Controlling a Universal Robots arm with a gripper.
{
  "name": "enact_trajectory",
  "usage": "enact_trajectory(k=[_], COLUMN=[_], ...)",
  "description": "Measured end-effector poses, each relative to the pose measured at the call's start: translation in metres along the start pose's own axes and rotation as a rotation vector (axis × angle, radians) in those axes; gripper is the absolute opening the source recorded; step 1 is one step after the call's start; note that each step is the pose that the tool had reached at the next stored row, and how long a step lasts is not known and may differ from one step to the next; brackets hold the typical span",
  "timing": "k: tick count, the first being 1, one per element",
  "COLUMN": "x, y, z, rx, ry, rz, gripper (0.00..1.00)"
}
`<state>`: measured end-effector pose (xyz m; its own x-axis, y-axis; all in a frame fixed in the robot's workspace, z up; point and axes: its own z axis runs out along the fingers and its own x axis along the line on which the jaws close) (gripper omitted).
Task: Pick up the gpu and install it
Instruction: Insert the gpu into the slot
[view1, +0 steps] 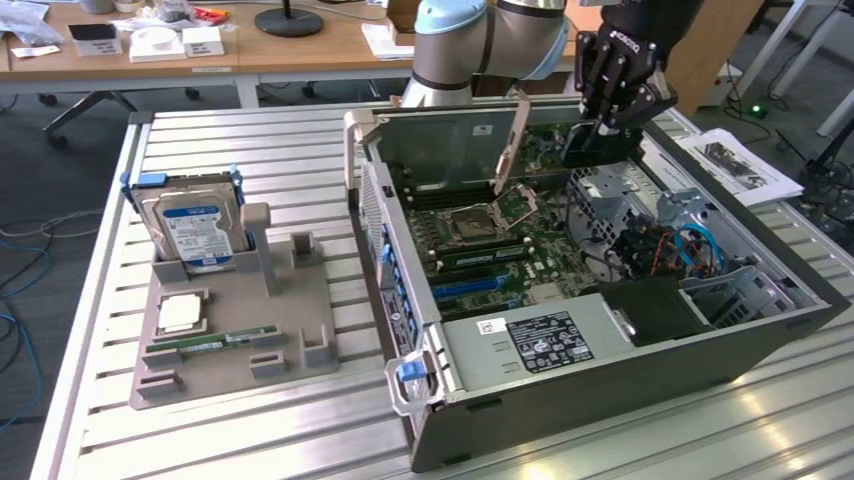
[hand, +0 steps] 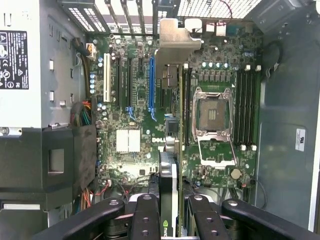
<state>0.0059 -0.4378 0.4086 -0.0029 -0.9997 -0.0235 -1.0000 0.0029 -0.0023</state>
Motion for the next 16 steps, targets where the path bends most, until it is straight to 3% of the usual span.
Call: enact_trajectory(k=[7, 16], x=[0.000, 0.000], y=[0.0000, 0.0005], z=[0.0009, 0.0110], rx=[0.0002, 0.0001], ry=[-0.0006, -0.0004], rz=[0.000, 0.000], gripper=[0.27, 0.27])
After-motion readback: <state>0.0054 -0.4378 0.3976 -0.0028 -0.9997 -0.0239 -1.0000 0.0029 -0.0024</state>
